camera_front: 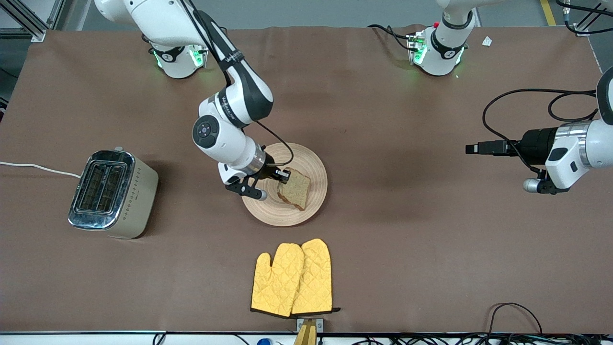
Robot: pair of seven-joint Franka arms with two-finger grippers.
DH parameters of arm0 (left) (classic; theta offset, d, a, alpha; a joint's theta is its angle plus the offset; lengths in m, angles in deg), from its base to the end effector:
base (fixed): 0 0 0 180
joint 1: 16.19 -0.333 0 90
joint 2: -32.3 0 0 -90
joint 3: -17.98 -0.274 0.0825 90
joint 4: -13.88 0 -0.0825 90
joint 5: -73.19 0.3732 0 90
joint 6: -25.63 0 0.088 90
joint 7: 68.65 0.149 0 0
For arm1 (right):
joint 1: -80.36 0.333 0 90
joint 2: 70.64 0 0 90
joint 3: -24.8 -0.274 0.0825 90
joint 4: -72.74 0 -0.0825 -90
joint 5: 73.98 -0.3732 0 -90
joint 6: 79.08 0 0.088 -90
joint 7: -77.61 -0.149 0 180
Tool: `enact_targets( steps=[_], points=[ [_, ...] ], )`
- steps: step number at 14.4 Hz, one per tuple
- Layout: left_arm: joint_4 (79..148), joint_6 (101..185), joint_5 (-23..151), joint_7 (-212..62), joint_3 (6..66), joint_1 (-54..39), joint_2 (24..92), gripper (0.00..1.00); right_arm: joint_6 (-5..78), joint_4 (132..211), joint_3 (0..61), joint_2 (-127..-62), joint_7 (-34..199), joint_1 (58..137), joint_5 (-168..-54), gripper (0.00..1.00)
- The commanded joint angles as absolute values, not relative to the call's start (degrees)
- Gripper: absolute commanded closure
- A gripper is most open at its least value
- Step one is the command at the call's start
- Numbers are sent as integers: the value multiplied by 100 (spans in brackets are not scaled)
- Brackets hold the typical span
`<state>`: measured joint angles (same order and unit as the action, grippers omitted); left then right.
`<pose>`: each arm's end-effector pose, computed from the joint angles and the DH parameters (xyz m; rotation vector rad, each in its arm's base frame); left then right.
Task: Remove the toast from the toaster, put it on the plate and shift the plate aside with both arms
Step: 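Carry the toast with the right gripper over the wooden plate, then lower the toast onto the plate and open the right gripper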
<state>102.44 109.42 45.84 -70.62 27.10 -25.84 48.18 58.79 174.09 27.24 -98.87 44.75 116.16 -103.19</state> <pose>0.5712 -0.0604 0.4124 2.5808 0.0989 -0.4762 0.5361 0.3747 0.2298 -2.7301 0.4706 0.0973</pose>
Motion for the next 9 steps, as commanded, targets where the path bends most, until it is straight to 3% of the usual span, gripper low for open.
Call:
enact_targets(
  steps=[1,9],
  points=[
    [10133,10904,4453,-7093,2721,-2586,4873,0,6223,18013,2621,-9630,5017,11429,-10492,100],
    [10142,10904,4208,-7357,2765,-2498,4961,0,6251,18690,2621,-9481,5519,11017,-10642,99]
  ],
)
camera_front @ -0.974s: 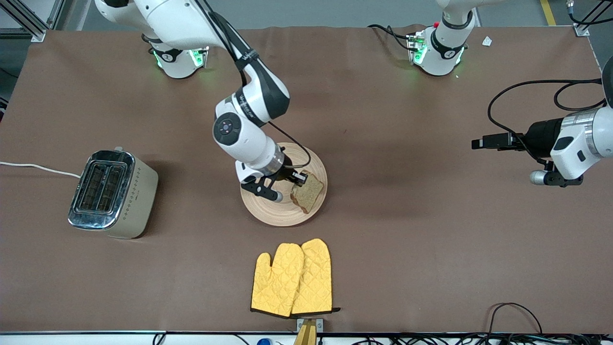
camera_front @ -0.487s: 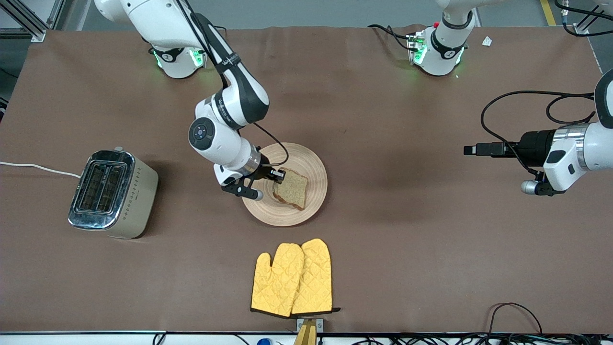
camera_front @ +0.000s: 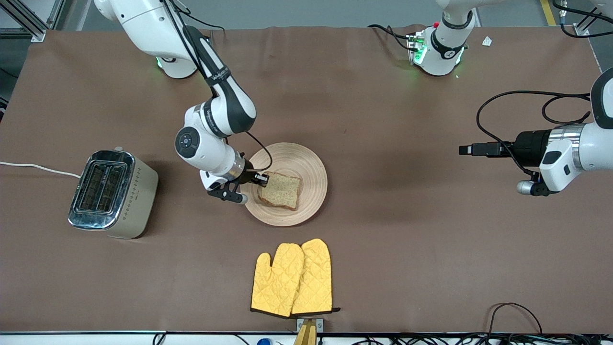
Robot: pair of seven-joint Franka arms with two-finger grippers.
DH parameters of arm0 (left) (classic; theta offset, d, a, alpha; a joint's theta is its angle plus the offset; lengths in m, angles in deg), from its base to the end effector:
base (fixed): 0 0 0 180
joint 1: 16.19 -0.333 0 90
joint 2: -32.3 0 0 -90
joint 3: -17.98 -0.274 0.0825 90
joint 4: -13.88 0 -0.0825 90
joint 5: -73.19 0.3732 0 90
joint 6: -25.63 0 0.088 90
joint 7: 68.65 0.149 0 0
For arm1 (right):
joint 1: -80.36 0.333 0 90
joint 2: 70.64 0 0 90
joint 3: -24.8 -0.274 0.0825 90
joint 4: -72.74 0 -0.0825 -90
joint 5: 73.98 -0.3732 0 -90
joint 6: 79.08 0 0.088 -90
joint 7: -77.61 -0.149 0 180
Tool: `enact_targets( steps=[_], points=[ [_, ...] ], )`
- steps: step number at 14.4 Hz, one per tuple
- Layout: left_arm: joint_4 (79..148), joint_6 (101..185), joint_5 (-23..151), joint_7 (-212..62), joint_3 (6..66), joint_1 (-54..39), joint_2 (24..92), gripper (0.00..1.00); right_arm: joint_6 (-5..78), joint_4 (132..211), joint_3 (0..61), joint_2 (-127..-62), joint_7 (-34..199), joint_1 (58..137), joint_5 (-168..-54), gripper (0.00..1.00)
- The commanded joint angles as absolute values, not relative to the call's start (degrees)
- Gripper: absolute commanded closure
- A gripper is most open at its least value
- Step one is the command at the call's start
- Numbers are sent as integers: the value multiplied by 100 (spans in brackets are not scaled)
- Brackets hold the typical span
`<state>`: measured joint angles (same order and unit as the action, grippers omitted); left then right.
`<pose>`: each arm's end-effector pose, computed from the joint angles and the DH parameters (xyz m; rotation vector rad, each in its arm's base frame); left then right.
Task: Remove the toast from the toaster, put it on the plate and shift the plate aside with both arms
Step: 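Lower the toast onto the plate and open the right gripper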
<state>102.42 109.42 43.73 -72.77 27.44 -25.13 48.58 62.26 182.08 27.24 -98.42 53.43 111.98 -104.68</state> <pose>0.5713 -0.0754 0.4118 2.5458 0.1277 -0.4996 0.5321 0.3113 0.1798 -2.7771 0.4433 0.1143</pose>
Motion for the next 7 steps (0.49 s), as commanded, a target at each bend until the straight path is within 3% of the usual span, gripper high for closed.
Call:
enact_targets(
  steps=[1,3,4,5,7],
  points=[
    [10185,10921,4077,-7357,2765,-2498,4987,0,6207,18796,2621,-9437,5572,10964,-10650,95],
    [10325,11088,3831,-7357,2782,-2489,5005,0,5909,18788,2629,-9436,5590,10832,-10650,30],
    [10387,11184,3708,-7357,2782,-2489,5005,0,5838,18788,2629,-9437,5590,10779,-10650,9],
    [10431,11255,3628,-7357,2782,-2480,5022,0,5777,18779,2638,-9402,5590,10778,-10650,0],
    [10502,11404,3531,-7357,2782,-2410,5066,0,5532,18657,2629,-9253,5555,10778,-10650,0]
  ],
)
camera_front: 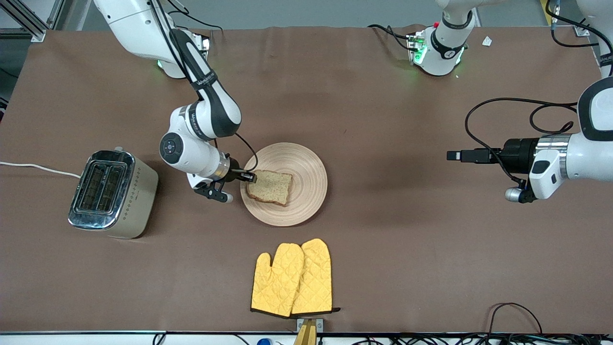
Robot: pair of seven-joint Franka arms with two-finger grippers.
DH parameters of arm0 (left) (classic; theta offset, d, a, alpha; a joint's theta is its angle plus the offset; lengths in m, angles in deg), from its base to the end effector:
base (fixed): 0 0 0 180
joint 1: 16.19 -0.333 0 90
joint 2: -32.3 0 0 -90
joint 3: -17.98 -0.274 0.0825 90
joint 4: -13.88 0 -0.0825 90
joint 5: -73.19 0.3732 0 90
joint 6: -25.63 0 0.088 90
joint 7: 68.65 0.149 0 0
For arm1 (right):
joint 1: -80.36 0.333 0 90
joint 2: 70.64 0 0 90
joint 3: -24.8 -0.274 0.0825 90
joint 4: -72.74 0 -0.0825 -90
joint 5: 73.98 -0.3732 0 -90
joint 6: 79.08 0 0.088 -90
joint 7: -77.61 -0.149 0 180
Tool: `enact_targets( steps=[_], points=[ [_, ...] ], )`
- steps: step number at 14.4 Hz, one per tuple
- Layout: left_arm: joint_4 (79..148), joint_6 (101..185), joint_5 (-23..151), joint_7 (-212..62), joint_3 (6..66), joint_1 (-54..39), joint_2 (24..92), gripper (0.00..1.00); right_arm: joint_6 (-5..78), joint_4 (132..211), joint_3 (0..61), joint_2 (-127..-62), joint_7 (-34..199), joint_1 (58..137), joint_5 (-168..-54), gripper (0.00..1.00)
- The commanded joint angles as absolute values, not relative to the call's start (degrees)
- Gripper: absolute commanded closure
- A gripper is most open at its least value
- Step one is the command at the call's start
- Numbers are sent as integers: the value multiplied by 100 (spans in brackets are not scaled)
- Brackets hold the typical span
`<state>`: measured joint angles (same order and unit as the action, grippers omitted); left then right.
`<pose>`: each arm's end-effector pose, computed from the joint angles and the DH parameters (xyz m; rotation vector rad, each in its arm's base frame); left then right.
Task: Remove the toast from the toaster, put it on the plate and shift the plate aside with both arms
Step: 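Lower the toast onto the plate and open the right gripper, then retract the right gripper while the left gripper reaches the plate rim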
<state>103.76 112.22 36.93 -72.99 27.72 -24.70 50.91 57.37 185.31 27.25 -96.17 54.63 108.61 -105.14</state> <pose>0.5799 -0.0955 0.3908 2.4201 0.1689 -0.5088 0.5235 0.2749 0.1741 -2.7816 0.4921 0.2373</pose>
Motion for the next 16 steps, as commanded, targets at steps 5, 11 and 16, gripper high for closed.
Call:
enact_targets(
  steps=[5,11,16],
  points=[
    [10791,12237,3284,-7357,2791,-2016,5110,1,3827,18015,2752,-8691,5607,10218,-10572,0],
    [10801,13459,1985,-6875,3176,-1768,6076,7,2711,18085,2770,-7496,7785,8435,-9855,0],
    [10888,14217,1203,-5059,3511,-1768,6805,12,885,16736,2744,-6984,8130,7817,-8053,0]
  ],
)
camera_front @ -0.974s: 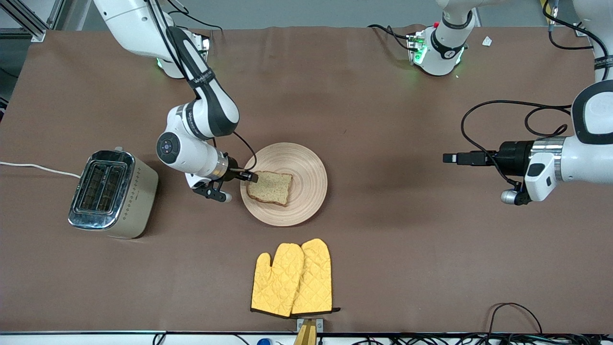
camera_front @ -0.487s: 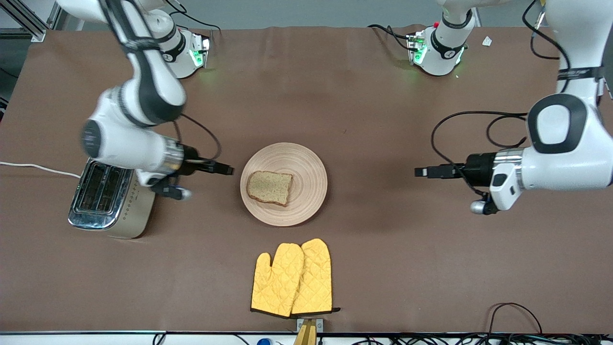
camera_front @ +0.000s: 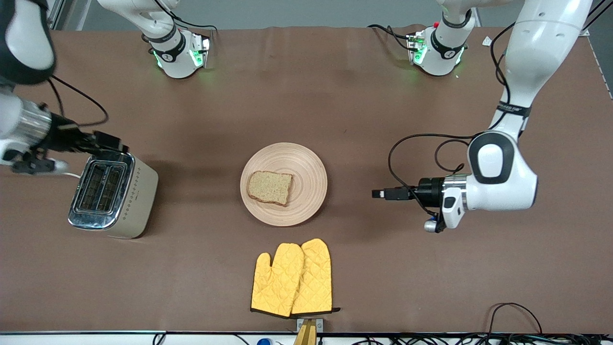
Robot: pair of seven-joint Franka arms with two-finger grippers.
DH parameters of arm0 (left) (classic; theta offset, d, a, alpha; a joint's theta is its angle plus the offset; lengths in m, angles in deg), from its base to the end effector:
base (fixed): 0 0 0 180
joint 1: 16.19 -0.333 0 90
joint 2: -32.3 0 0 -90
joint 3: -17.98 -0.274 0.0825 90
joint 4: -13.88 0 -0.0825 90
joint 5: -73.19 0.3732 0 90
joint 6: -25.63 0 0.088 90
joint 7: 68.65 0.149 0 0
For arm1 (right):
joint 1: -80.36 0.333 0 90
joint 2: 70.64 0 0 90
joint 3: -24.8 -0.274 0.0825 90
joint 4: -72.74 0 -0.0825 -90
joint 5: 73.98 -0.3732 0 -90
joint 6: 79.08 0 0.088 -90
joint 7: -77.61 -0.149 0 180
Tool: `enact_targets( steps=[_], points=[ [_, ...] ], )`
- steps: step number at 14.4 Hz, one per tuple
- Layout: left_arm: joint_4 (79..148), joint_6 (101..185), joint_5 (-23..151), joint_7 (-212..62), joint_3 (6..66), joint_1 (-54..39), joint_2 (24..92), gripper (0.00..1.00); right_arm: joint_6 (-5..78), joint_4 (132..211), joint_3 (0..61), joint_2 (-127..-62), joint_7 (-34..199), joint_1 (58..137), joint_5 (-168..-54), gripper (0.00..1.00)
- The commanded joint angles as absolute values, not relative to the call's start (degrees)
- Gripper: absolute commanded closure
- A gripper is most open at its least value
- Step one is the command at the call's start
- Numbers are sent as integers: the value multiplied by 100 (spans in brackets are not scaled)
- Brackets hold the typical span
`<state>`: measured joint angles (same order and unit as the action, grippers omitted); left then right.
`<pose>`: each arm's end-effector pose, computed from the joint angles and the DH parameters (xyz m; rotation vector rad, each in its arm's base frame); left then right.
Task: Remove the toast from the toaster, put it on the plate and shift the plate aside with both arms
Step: 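Retract the right gripper while the left gripper reaches the plate rim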
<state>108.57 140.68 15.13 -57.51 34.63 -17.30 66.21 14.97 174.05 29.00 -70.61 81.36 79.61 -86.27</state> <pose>0.6080 -0.2394 0.2438 2.1104 0.1588 -0.2965 0.5343 -0.0159 0.4593 -2.9147 0.0725 0.1600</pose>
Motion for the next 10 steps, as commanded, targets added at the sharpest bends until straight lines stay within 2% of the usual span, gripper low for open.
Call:
enact_targets(
  steps=[1,3,6,8,10],
  points=[
    [10941,14261,1123,-4680,3512,-1760,6885,13,628,16409,2700,-6993,8113,7877,-7553,0],
    [10968,14279,1044,-4020,3520,-1786,7070,14,284,16021,2708,-6993,8104,8097,-7066,0],
    [11073,14340,719,-3405,3520,-1664,7202,19,300,15572,2691,-7046,8077,8133,-6485,0],
    [11143,14507,264,-2720,3520,-1541,7386,20,327,15580,2682,-7055,8068,8150,-6528,0],
    [11152,14543,-168,-2112,3520,-1417,7588,22,371,15632,2708,-7072,8007,8142,-7201,0]
  ],
)
